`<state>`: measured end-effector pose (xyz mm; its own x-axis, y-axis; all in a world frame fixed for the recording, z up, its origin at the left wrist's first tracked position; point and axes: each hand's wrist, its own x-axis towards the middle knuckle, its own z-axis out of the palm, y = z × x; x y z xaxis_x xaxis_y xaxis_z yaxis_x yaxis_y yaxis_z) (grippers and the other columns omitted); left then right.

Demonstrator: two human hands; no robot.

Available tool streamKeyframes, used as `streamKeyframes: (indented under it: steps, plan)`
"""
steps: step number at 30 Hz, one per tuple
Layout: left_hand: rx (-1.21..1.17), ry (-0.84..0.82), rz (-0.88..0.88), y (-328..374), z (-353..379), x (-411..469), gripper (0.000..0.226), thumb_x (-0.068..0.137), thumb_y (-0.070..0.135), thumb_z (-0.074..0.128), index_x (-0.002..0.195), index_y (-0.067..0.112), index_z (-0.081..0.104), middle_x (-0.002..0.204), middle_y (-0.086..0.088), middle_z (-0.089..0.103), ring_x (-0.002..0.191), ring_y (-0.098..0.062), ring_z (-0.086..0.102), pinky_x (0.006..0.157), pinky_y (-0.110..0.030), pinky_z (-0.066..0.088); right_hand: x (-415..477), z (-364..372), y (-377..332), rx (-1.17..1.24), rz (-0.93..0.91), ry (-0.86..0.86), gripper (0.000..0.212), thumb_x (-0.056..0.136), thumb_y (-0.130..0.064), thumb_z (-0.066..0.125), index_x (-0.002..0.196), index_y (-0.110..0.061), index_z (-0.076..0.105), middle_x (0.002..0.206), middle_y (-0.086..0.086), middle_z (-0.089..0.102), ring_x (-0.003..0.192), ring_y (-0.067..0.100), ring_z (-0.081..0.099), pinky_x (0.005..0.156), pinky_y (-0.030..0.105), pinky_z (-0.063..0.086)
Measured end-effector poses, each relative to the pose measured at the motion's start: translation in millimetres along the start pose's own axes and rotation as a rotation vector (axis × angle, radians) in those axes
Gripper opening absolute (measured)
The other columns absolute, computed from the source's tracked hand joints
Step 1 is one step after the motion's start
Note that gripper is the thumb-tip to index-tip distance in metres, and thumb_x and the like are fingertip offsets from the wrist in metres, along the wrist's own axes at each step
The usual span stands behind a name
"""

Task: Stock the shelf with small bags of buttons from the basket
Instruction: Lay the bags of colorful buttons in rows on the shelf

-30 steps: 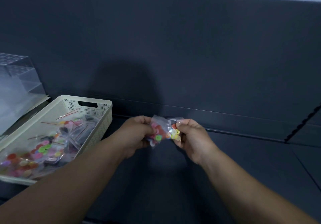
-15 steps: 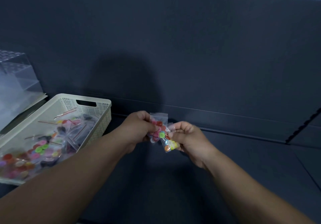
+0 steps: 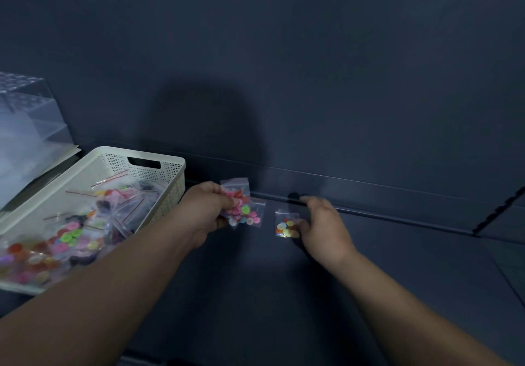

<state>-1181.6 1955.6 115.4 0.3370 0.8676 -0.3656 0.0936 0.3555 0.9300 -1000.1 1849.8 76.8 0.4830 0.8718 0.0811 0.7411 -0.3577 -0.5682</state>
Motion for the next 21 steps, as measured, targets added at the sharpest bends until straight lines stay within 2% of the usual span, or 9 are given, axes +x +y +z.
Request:
streamKeyframes:
  steps: [4, 6, 9, 11, 21]
  plan:
    - [-0.010, 0.001, -0.002, -4, -1, -2, 0.016, 0.085, -0.008, 0.057, 0.081, 0.007, 0.054, 0.085, -0.014, 0.066, 0.074, -0.022, 0.065, 0.051, -0.028, 0.055, -15, 9, 11, -0.199, -0.286, -0.091, 0.038, 0.091, -0.011, 0.045, 0.127, -0.017, 0.056, 0.141, 0.001, 0.045, 0.128, 0.024, 0.042, 0.106, 0.025, 0.033]
    - [-0.017, -0.006, -0.006, -5, -1, -3, 0.015, 0.085, -0.009, 0.058, 0.082, 0.006, 0.055, 0.083, -0.013, 0.066, 0.073, -0.021, 0.066, 0.053, -0.029, 0.056, -21, 16, 15, -0.269, -0.352, -0.166, 0.043, 0.093, -0.018, 0.043, 0.136, -0.023, 0.047, 0.147, -0.003, 0.040, 0.134, 0.019, 0.036, 0.109, 0.024, 0.027]
    - [-0.025, -0.008, -0.013, -6, 0, -4, 0.015, 0.084, -0.009, 0.058, 0.083, 0.006, 0.056, 0.083, -0.014, 0.067, 0.074, -0.022, 0.066, 0.059, -0.033, 0.054, -22, 21, 15, -0.340, -0.352, -0.198, 0.051, 0.096, -0.029, 0.039, 0.146, -0.028, 0.028, 0.154, -0.005, 0.025, 0.141, 0.015, 0.024, 0.112, 0.026, 0.017]
    - [-0.029, -0.010, -0.007, -6, 1, -5, 0.016, 0.084, -0.010, 0.058, 0.082, 0.006, 0.056, 0.083, -0.013, 0.066, 0.074, -0.022, 0.066, 0.060, -0.033, 0.054, -19, 22, 12, -0.375, -0.348, -0.202, 0.053, 0.097, -0.034, 0.037, 0.148, -0.028, 0.022, 0.156, -0.004, 0.020, 0.143, 0.016, 0.019, 0.114, 0.028, 0.013]
    - [-0.012, -0.040, 0.001, -5, 4, -11, 0.015, 0.083, -0.009, 0.059, 0.084, 0.006, 0.056, 0.086, -0.014, 0.066, 0.075, -0.021, 0.065, 0.061, -0.032, 0.054, -15, 22, 13, -0.352, -0.403, -0.236, 0.053, 0.098, -0.033, 0.037, 0.148, -0.025, 0.022, 0.157, -0.004, 0.016, 0.144, 0.015, 0.013, 0.114, 0.023, 0.007]
